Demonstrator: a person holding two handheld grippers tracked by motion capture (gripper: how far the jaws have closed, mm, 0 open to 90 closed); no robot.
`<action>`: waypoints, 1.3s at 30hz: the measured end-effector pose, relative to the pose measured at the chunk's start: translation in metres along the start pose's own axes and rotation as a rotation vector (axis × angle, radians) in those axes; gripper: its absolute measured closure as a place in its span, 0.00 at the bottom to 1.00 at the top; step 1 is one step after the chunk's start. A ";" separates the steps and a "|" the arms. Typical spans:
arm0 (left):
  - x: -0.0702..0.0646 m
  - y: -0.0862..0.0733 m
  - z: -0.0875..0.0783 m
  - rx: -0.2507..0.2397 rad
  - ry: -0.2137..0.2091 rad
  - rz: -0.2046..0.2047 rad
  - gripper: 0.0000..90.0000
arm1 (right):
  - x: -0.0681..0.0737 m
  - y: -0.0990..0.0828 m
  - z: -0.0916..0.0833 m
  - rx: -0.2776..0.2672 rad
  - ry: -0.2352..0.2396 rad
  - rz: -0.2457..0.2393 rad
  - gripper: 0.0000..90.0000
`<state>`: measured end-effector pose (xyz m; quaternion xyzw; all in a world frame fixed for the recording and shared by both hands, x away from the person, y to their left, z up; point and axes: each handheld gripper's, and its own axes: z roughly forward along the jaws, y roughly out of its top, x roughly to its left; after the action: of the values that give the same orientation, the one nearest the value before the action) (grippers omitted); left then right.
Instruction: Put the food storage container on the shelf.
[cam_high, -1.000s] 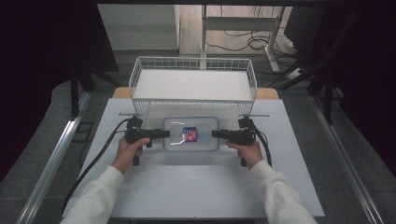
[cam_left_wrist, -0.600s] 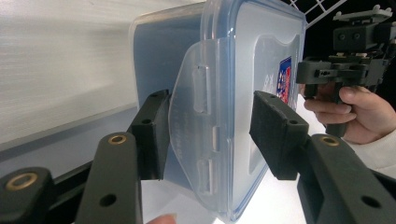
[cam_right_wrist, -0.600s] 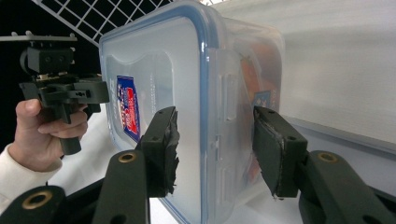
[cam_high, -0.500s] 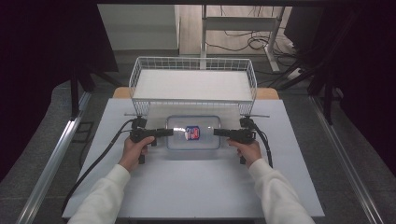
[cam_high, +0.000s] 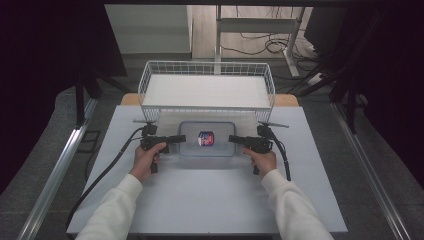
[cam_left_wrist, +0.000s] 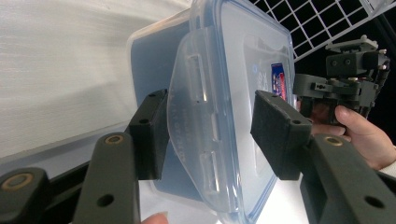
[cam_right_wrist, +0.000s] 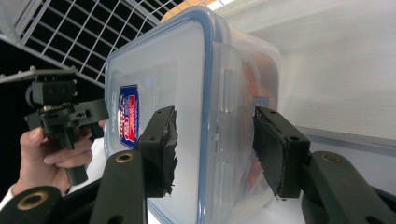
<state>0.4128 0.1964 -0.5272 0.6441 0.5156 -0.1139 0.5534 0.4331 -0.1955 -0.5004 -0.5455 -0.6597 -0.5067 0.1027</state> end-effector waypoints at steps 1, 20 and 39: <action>0.001 0.000 0.000 -0.002 0.003 0.006 0.52 | 0.000 0.000 0.001 -0.006 -0.004 0.004 0.55; -0.023 -0.018 -0.025 -0.033 0.108 0.131 0.30 | 0.020 -0.013 -0.018 -0.109 -0.124 -0.162 0.42; -0.081 -0.080 -0.077 0.018 0.184 0.378 0.31 | 0.073 -0.084 -0.046 0.069 -0.190 -0.647 0.83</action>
<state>0.2806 0.2052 -0.4887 0.7422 0.4329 0.0468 0.5095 0.3164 -0.1774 -0.4750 -0.3485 -0.8222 -0.4373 -0.1067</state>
